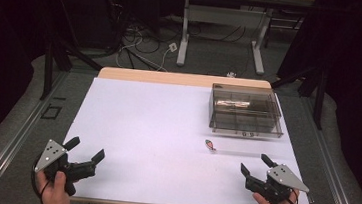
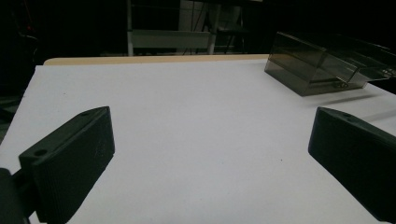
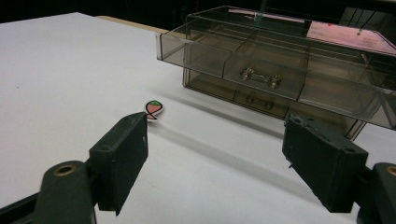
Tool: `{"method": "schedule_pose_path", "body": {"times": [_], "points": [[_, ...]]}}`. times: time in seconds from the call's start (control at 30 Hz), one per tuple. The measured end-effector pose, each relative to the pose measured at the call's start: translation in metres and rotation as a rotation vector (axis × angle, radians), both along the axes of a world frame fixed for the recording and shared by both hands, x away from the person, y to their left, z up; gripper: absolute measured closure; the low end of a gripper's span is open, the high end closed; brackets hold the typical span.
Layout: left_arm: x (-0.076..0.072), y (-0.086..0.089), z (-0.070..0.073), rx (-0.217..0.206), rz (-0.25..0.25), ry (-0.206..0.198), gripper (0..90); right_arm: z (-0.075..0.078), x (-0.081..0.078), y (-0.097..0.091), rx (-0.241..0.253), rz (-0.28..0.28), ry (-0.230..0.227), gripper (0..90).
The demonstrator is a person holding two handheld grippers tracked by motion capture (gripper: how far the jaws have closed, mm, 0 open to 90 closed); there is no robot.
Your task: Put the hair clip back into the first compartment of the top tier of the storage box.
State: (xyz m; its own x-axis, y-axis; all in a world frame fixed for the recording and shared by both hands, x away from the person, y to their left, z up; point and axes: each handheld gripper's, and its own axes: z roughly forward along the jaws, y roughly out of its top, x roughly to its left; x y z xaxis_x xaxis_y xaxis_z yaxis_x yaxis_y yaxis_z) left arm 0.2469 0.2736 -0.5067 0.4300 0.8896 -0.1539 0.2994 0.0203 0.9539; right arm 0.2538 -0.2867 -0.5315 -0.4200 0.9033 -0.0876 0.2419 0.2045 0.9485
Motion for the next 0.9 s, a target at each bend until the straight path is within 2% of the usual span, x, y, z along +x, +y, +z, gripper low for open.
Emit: {"method": "schedule_pose_path", "body": {"times": [0.27,0.37,0.4,0.47,0.5,0.57,0.8,0.9], "points": [[-0.001,-0.001,0.000,0.001,0.002,0.003,0.5,0.005,0.002,0.004,0.001,0.003,0.027,23.8],[-0.001,0.000,0.001,-0.006,0.007,-0.004,0.5,0.009,0.004,0.007,0.025,-0.008,0.027,24.4],[-0.001,0.000,0.001,-0.009,0.009,-0.004,0.5,0.013,0.004,0.008,0.035,-0.012,0.053,25.3],[-0.001,0.000,0.002,-0.007,0.011,-0.005,0.5,0.015,0.005,0.008,0.044,-0.006,0.066,27.0],[-0.001,-0.001,0.001,-0.014,0.013,-0.006,0.7,0.020,0.006,0.009,0.069,-0.013,0.083,27.6],[-0.003,-0.002,0.001,0.000,0.006,0.000,0.7,0.026,0.008,0.010,0.084,-0.017,0.084,27.6],[-0.006,0.001,0.002,-0.006,0.020,-0.009,0.7,0.041,0.015,0.012,0.080,-0.007,0.103,27.5],[-0.005,0.001,0.001,-0.004,0.021,-0.004,0.6,0.047,0.022,0.015,0.064,0.001,0.132,26.1]]}}
